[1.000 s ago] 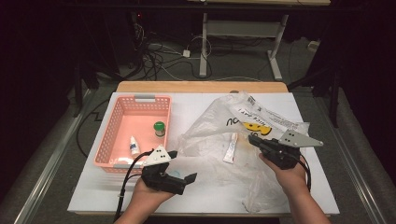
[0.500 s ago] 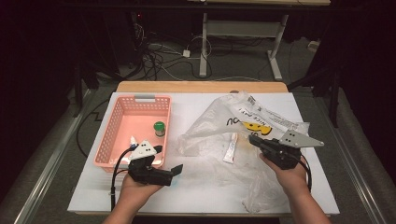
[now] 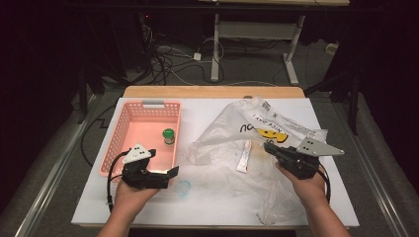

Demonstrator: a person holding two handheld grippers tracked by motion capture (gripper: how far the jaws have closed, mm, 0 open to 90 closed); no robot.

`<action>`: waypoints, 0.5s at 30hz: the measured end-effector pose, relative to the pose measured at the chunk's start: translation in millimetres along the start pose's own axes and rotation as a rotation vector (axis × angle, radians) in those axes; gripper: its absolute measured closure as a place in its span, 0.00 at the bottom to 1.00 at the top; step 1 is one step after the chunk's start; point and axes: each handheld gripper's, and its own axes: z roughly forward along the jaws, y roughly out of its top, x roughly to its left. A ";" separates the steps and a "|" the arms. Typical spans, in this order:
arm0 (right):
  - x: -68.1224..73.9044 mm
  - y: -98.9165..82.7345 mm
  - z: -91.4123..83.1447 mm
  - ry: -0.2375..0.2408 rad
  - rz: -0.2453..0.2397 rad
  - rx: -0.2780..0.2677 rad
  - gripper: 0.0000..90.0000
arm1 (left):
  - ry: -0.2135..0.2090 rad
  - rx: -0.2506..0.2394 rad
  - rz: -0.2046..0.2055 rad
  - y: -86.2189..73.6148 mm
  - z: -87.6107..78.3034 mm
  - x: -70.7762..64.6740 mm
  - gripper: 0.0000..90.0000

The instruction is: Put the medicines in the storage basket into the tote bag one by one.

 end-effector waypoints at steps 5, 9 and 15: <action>-0.2 -0.2 0.0 0.000 0.001 0.001 1.00 | 0.023 -0.001 -0.020 -1.4 -4.3 10.1 0.00; -0.1 -0.5 0.5 0.003 -0.002 0.002 1.00 | 0.039 0.005 -0.029 -2.7 -6.4 15.6 0.00; 0.1 -0.7 0.3 0.003 0.001 0.003 1.00 | 0.065 0.013 -0.048 -4.9 -8.9 24.8 0.00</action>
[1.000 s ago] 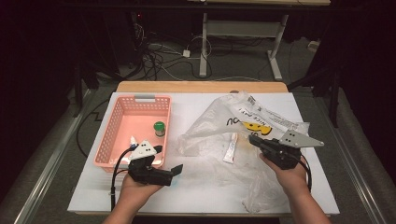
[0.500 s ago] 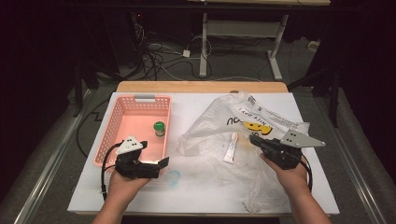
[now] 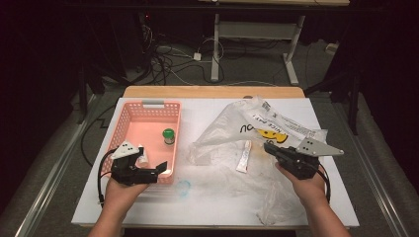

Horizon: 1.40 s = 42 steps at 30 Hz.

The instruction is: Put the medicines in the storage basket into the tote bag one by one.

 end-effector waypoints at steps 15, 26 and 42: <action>-0.6 0.2 -0.8 -0.001 -0.002 -0.001 1.00 | 0.096 -0.005 -0.053 -6.8 -15.0 30.2 0.00; -0.6 0.0 0.0 0.000 -0.004 -0.001 1.00 | 0.111 -0.008 -0.083 -9.3 -18.7 40.2 0.00; -0.1 -1.2 1.4 0.002 0.000 0.005 1.00 | 0.074 -0.044 -0.062 37.0 -1.1 26.8 0.00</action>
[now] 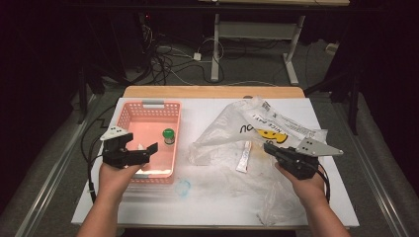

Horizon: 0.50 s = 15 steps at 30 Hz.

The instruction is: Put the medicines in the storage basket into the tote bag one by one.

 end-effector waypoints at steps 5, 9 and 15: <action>0.7 0.3 0.9 0.001 0.004 0.002 1.00 | 0.024 0.026 0.028 14.6 14.9 0.0 0.00; 0.4 0.2 1.1 0.001 0.002 0.001 1.00 | 0.025 0.056 0.008 22.8 29.3 5.9 0.03; -0.8 -0.1 0.2 0.003 0.004 0.000 1.00 | 0.021 0.102 0.012 29.6 49.5 11.3 0.12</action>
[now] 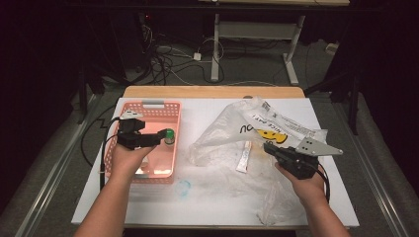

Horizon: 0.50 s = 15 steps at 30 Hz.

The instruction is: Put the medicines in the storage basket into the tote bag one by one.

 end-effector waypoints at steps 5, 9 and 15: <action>-0.4 0.3 -0.5 -0.001 -0.003 -0.001 1.00 | -0.003 0.057 -0.013 5.0 17.3 4.9 0.19; -0.4 0.7 -1.0 -0.002 -0.001 -0.003 1.00 | -0.007 0.103 -0.030 6.8 30.8 8.4 0.21; -1.0 0.9 -1.9 -0.003 -0.001 -0.005 1.00 | -0.028 0.138 -0.052 8.1 41.1 13.1 0.29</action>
